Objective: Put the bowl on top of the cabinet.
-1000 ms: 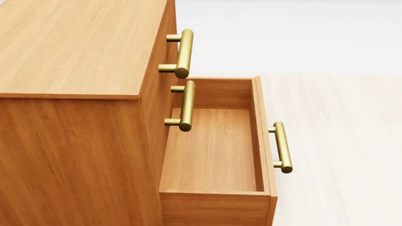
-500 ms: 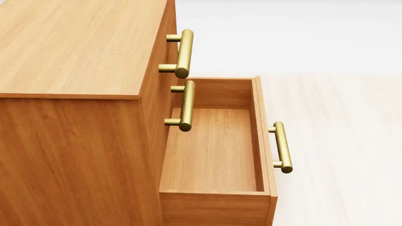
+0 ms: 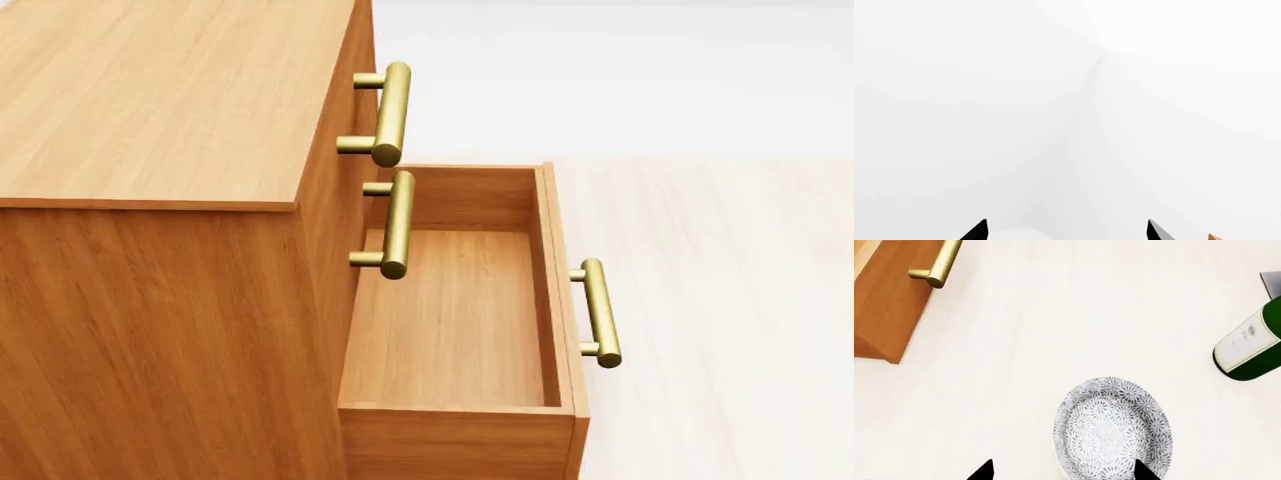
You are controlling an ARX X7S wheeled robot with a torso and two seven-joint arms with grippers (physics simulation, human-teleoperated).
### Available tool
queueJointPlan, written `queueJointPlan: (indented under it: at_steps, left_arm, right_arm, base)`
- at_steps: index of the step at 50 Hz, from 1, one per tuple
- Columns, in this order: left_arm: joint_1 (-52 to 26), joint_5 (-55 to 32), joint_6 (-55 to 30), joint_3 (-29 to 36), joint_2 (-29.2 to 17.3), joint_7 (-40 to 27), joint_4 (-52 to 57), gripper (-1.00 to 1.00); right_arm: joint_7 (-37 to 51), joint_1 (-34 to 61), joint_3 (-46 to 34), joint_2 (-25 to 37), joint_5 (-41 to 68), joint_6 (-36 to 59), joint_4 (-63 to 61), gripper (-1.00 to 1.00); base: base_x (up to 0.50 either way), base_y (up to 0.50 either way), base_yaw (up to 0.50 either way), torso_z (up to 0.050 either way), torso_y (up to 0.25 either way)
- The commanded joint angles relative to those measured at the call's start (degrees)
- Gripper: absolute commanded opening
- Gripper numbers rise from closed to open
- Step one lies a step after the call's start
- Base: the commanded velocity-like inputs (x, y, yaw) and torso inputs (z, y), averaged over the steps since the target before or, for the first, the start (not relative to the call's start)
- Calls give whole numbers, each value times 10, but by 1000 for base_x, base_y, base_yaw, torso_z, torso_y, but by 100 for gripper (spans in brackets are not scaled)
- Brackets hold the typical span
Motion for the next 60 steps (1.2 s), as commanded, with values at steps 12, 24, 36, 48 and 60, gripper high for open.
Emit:
queueJointPlan:
  at_steps: [12, 24, 36, 48, 60]
  left_arm:
    - [2, 1, 1, 4, -1, -2, 0, 100]
    - [3, -1, 4, 3, -1, 0, -1, 100]
    - [4, -2, 6, 5, -2, 1, -1, 100]
    - [5, -1, 8, 8, -1, 3, -1, 100]
    - [6, -2, 10, 9, -1, 4, -1, 100]
  right_arm:
    - [14, 74, -146, 14, -19, -45, 38, 100]
    - [4, 216, -293, -17, -63, -42, 64, 100]
    - [-11, 277, -358, -53, -94, -32, 92, 100]
    - [-4, 281, -357, -80, -90, -28, 132, 100]
    - [18, 249, -319, -100, -74, -39, 174, 100]
  base:
    - [0, 0, 0, 0, 0]
    - [0, 0, 0, 0, 0]
    - [0, 0, 0, 0, 0]
    - [0, 0, 0, 0, 0]
    - [0, 0, 0, 0, 0]
